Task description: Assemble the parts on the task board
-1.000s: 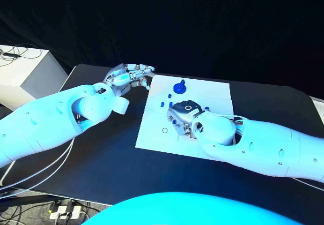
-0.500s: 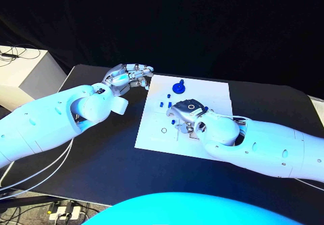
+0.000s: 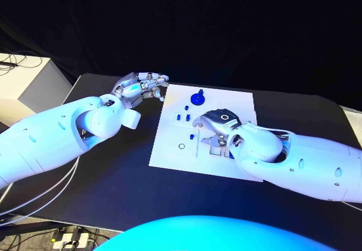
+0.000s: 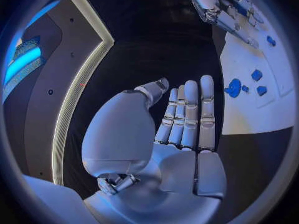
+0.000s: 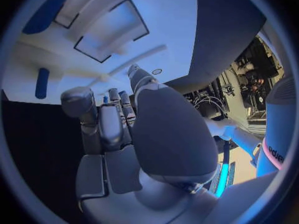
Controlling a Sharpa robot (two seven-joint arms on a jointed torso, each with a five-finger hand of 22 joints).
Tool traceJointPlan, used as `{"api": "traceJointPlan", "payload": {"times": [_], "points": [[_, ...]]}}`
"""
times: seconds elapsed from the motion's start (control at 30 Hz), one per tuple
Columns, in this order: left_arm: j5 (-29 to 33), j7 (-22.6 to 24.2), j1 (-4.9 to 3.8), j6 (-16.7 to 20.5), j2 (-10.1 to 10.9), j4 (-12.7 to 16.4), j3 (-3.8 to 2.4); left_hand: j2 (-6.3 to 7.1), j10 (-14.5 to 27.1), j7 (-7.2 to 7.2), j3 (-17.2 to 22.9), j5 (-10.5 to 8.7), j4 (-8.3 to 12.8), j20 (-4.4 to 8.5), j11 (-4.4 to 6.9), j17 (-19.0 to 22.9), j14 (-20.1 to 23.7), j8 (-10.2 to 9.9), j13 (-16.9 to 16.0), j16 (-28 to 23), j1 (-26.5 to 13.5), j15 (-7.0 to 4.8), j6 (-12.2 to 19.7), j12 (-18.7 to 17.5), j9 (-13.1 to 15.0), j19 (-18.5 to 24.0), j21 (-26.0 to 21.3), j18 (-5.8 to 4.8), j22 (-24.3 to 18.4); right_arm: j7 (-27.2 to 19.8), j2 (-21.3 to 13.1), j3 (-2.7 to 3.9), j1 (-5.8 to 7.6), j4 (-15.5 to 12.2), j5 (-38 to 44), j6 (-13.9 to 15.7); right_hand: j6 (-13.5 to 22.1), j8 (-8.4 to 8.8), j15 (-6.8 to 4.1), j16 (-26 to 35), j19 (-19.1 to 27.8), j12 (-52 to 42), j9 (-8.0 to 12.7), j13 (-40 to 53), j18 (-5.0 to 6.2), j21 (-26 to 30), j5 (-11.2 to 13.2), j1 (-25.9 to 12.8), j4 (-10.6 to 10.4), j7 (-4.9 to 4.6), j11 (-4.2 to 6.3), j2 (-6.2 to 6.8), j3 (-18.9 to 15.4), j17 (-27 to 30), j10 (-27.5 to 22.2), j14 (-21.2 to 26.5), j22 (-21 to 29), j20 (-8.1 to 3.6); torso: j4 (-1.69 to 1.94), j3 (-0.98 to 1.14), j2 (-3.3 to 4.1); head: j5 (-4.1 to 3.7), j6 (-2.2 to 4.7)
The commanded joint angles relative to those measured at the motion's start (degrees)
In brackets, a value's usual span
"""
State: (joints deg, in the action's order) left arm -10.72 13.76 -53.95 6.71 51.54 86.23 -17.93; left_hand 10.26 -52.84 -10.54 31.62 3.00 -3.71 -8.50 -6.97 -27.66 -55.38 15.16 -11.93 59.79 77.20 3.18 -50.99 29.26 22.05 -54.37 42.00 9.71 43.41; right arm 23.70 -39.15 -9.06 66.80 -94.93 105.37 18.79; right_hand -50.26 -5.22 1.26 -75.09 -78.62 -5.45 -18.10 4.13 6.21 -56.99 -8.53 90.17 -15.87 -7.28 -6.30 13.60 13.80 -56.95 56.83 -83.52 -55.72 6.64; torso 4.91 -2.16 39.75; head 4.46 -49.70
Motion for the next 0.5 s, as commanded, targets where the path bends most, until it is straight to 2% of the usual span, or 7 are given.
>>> {"api": "traceJointPlan", "payload": {"times": [0.03, 0.07, 0.13, 0.2, 0.23, 0.3, 0.5], "points": [[-0.1, 0.3, -0.01, -0.9, 0.0, 0.1, -0.03, 0.04, 0.4, 0.00, -0.4, 0.04, 0.0, -0.20, -0.13, 0.1, -0.4, 0.2, 0.1, -0.3, 0.6, 0.07, 0.6, -0.2, -0.1, -0.4, -0.3, 0.80, -0.1, -6.8, -2.1, 0.19, 1.12, -1.1, -7.9, 6.0, -2.0, -1.05, -0.82, 0.0, -0.1, -0.9, 0.1, 0.4, 1.01, 0.5, -0.6, 1.1, -0.2, -1.54, 0.93, -0.54, 2.8, 0.2, 3.8, -0.1, 0.3, -1.02, -0.10, -0.07, -0.03, -0.50, 0.52], [-0.1, 0.3, -0.01, -1.0, 0.1, 0.1, -0.03, 0.04, 0.4, 0.00, -0.4, 0.04, 0.0, -0.20, -0.13, 0.1, -0.4, 0.2, 0.1, -0.3, 0.6, 0.07, 0.6, -0.2, -0.1, -0.4, -0.3, 0.80, -0.1, -8.1, -3.1, 0.23, 1.56, -1.4, -10.0, 6.9, -2.6, -1.49, -1.14, 0.0, -0.3, -1.0, 0.1, 0.4, 0.88, 0.3, -1.0, 0.8, -0.4, -1.27, 1.12, -0.11, 3.9, 0.3, 4.9, -0.2, -0.1, -1.13, -0.11, -0.08, 0.01, -0.74, 0.87], [-0.1, 0.4, -0.01, -1.0, 0.1, 0.1, -0.03, 0.04, 0.4, 0.00, -0.4, 0.04, 0.0, -0.20, -0.13, 0.1, -0.4, 0.2, 0.1, -0.3, 0.6, 0.07, 0.6, -0.2, -0.1, -0.4, -0.3, 0.80, -0.1, -10.0, -4.9, 0.32, 2.48, -1.8, -13.7, 7.7, -3.8, -2.34, -0.95, -0.3, -0.5, -0.7, 0.2, 0.3, 0.72, -0.2, -1.1, -0.2, -0.5, -1.74, 0.88, 0.64, 5.8, -0.2, 6.3, -0.3, -0.7, -1.07, -0.22, -0.07, 0.02, -1.03, 1.33], [-0.1, 0.4, 0.00, -1.1, 0.1, 0.1, -0.03, 0.04, 0.4, 0.00, -0.4, 0.04, 0.0, -0.20, -0.13, 0.1, -0.4, 0.2, 0.1, -0.3, 0.6, 0.07, 0.6, -0.2, -0.1, -0.4, -0.3, 0.80, -0.1, -11.4, -6.7, 0.56, 3.47, -1.9, -16.4, 7.6, -3.9, -2.45, -0.99, -0.5, -0.6, -0.3, 0.3, 0.1, 0.66, -0.4, -1.6, -0.5, -0.4, -1.77, 0.86, 1.19, 6.4, -0.6, 6.3, -0.5, -1.0, -0.98, -0.32, 0.01, -0.05, -1.63, 2.02], [-0.1, 0.4, 0.00, -1.1, 0.1, 0.1, -0.03, 0.04, 0.4, 0.00, -0.4, 0.04, 0.0, -0.20, -0.13, 0.1, -0.4, 0.2, 0.1, -0.3, 0.6, 0.07, 0.6, -0.2, -0.1, -0.4, -0.3, 0.80, -0.1, -11.8, -7.3, 0.67, 3.85, -1.7, -17.2, 7.3, -3.9, -2.55, -0.98, -0.6, -0.7, 0.0, 0.4, 0.1, 0.66, -0.5, -2.9, -1.0, -0.4, -1.76, 0.87, 1.64, 6.6, -0.6, 6.4, -0.5, -1.2, -0.95, -0.36, 0.02, -0.10, -1.78, 2.21], [-0.1, 0.4, 0.00, -1.1, 0.1, 0.1, -0.03, 0.04, 0.4, 0.00, -0.4, 0.04, 0.0, -0.20, -0.13, 0.1, -0.4, 0.2, 0.1, -0.3, 0.6, 0.07, 0.6, -0.2, -0.1, -0.4, -0.3, 0.80, -0.1, -12.3, -8.0, 0.80, 4.46, -1.2, -18.4, 6.6, -3.9, -2.56, -0.98, -1.0, -0.8, 0.1, 0.4, 0.0, 0.57, -0.9, -3.2, -1.1, -0.4, -1.69, 0.92, 1.77, 6.6, -1.5, 6.5, -0.7, -1.6, -0.96, -0.40, 0.03, -0.16, -2.34, 2.58], [-0.1, 0.4, 0.01, -1.2, -0.1, -0.1, -0.03, 0.04, 0.4, 0.00, -0.4, 0.04, 0.0, -0.20, -0.13, 0.1, -0.4, 0.2, 0.1, -0.3, 0.6, 0.07, 0.6, -0.2, -0.1, -0.4, -0.3, 0.80, -0.1, -11.7, -8.4, 0.97, 5.59, 1.8, -16.8, 0.8, -3.2, -2.36, -1.07, -2.0, -1.4, 0.8, 0.8, 0.0, 0.35, -2.2, -3.0, -2.2, -0.4, -0.85, 1.09, 2.41, 5.9, -3.1, 6.1, -1.1, -3.0, -1.03, -0.43, 0.00, -0.26, -3.87, 3.49]]}}
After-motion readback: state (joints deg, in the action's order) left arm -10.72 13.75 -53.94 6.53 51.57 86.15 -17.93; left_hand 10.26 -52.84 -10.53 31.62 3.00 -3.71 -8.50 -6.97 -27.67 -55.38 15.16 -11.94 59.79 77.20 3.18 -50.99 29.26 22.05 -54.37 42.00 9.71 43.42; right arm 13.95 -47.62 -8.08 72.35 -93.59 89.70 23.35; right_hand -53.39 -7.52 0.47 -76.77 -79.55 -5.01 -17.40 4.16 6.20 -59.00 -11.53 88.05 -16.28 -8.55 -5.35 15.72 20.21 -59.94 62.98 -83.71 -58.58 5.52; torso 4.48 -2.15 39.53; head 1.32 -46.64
